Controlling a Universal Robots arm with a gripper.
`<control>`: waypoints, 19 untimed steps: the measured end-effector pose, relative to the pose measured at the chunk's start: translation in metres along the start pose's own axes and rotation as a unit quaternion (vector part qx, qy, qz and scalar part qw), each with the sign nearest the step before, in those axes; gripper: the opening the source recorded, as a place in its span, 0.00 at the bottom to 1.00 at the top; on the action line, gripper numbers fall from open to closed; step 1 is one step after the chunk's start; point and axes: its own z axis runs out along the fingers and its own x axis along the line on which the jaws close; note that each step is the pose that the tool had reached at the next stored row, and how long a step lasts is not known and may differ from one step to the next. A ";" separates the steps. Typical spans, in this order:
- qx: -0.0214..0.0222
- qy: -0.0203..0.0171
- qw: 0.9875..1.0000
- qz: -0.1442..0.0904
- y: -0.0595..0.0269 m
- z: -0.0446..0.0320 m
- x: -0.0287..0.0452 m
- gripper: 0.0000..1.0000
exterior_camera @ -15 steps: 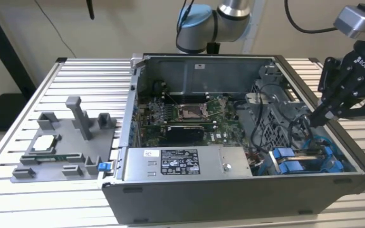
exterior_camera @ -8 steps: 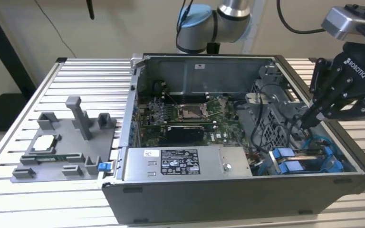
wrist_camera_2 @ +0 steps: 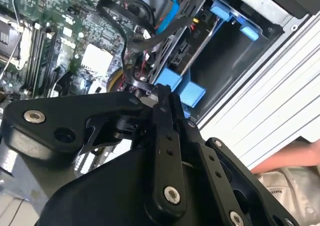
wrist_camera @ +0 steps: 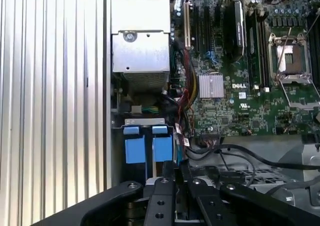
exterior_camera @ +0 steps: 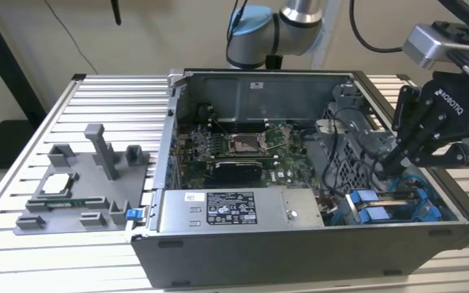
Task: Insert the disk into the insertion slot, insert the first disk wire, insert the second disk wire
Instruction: 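Insert the second disk wire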
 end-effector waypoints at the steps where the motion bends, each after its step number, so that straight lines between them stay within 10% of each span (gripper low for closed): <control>1: 0.001 0.000 1.000 0.000 0.0011 0.0013 0.0025 0.00; 9: 0.018 -0.007 1.000 -0.002 0.0068 0.0094 0.0137 0.00; 19: 0.047 -0.045 0.998 -0.009 0.0075 0.0134 0.0154 0.00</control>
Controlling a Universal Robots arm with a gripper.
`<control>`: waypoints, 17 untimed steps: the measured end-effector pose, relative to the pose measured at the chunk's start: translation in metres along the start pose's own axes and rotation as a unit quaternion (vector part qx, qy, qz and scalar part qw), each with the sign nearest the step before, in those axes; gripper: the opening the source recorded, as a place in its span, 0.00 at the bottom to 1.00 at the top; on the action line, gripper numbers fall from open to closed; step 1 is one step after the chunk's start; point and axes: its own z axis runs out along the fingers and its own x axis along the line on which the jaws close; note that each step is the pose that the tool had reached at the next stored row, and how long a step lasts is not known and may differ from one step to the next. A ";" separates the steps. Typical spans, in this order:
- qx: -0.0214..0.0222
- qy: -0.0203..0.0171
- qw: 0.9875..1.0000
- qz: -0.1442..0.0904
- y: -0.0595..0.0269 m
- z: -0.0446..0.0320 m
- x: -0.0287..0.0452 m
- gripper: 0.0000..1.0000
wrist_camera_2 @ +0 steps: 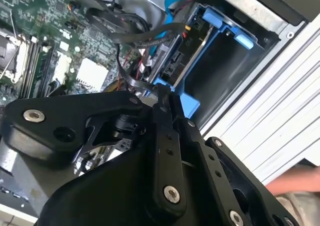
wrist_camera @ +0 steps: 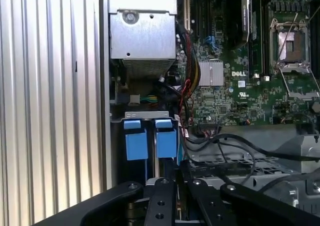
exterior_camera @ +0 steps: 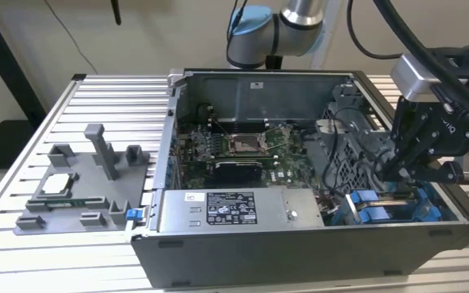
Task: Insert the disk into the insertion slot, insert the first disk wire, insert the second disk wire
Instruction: 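Insert the second disk wire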
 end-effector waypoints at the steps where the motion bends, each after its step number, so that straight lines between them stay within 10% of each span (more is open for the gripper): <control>1: 0.002 -0.004 1.000 -0.001 0.0000 0.0004 0.0003 0.00; 5: 0.008 -0.010 1.000 -0.002 -0.0004 0.0042 0.0020 0.00; 17: 0.008 -0.011 1.000 -0.005 -0.0054 0.0105 0.0054 0.00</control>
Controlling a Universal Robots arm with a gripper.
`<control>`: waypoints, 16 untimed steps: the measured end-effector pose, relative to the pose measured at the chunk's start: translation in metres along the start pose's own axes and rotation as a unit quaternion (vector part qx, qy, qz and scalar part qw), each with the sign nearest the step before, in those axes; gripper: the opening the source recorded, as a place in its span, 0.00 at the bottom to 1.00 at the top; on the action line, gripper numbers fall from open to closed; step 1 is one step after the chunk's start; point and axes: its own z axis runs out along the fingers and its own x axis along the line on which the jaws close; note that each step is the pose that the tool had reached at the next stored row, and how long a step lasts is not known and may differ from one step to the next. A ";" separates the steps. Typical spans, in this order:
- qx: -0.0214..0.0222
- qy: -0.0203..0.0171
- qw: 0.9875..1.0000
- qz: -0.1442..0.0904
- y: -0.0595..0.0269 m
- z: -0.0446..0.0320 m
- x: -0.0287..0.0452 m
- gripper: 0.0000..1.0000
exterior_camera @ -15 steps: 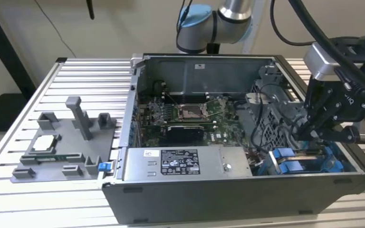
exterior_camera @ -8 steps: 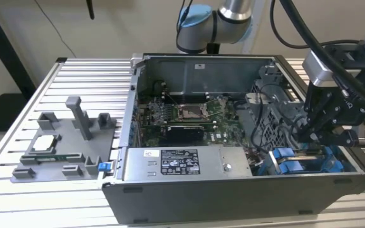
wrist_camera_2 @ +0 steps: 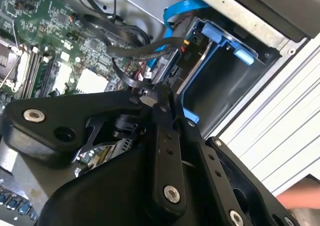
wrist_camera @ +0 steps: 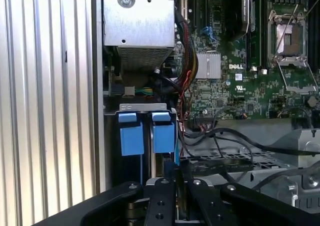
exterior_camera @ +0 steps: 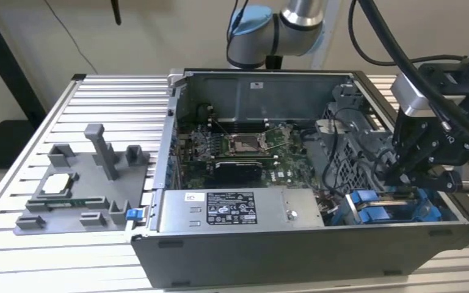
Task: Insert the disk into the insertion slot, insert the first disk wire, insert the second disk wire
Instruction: 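Insert the second disk wire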
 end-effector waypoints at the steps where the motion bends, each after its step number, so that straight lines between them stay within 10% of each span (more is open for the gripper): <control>1: 0.000 0.000 1.000 -0.001 -0.0019 0.0007 0.0000 0.00; 16: 0.005 -0.002 1.000 -0.009 -0.0046 0.0084 0.0045 0.00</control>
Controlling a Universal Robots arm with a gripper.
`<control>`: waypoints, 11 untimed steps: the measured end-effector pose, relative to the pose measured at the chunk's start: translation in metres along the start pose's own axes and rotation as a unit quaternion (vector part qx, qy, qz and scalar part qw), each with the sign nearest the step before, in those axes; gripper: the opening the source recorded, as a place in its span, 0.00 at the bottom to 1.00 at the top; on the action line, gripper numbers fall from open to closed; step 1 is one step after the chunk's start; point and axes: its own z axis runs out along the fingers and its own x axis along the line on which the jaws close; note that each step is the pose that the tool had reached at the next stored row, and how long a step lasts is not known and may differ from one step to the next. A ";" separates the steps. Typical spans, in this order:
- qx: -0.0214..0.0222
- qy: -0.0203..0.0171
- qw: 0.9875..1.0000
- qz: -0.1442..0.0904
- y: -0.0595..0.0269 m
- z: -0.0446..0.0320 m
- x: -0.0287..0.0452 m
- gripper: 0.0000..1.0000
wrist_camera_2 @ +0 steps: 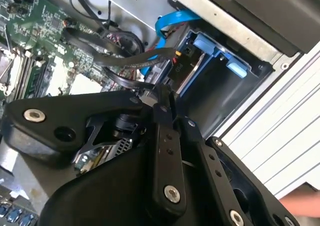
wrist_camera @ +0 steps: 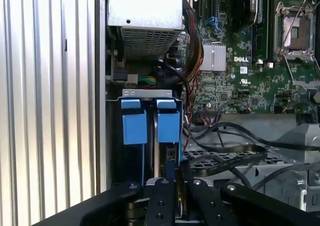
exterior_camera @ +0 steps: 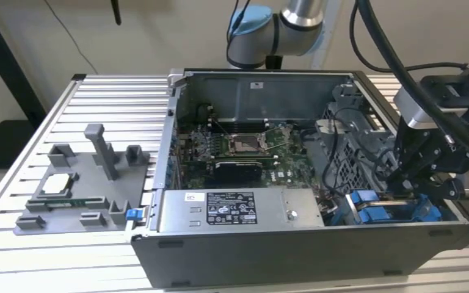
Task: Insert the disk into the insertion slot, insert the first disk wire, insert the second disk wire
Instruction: 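Insert the second disk wire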
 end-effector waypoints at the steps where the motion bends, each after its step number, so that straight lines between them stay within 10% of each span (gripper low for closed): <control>1: 0.001 0.000 1.000 0.000 0.0014 0.0005 0.0001 0.00; 11: 0.008 0.000 1.000 -0.001 0.0044 0.0020 0.0004 0.00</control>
